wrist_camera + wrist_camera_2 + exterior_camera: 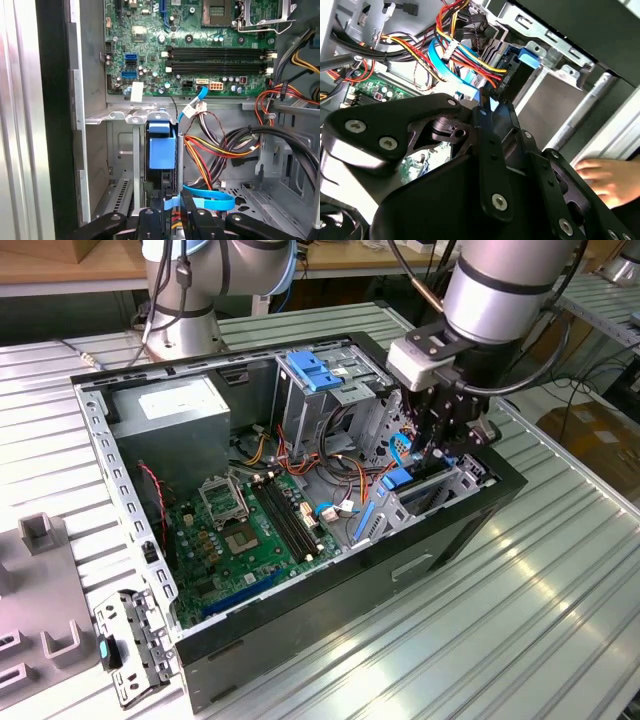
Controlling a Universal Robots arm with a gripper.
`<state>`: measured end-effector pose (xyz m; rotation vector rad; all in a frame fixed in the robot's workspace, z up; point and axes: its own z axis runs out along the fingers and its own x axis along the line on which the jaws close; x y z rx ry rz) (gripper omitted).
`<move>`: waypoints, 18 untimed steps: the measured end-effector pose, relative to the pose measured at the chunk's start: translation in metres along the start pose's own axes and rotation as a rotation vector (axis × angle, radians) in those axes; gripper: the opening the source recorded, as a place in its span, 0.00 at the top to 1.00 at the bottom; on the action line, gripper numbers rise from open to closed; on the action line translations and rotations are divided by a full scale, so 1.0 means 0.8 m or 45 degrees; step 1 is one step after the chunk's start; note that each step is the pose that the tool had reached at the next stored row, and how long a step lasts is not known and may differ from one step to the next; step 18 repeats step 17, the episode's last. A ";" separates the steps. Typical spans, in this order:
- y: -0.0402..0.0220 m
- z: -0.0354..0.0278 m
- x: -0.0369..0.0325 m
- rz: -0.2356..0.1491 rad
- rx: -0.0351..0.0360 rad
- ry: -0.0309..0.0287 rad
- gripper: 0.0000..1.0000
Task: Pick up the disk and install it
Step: 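Insert the second disk wire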
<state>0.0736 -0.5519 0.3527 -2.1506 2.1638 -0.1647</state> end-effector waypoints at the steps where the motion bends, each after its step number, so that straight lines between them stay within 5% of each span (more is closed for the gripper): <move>1: -0.0004 -0.0030 0.0000 0.000 0.0000 0.0000 0.71; 5: -0.0004 -0.0033 -0.0001 0.000 0.0000 0.0000 0.72; 8: -0.0004 -0.0033 -0.0002 0.000 -0.0001 0.0000 0.89; 18: -0.0004 -0.0032 -0.0006 0.000 -0.0001 0.0000 0.89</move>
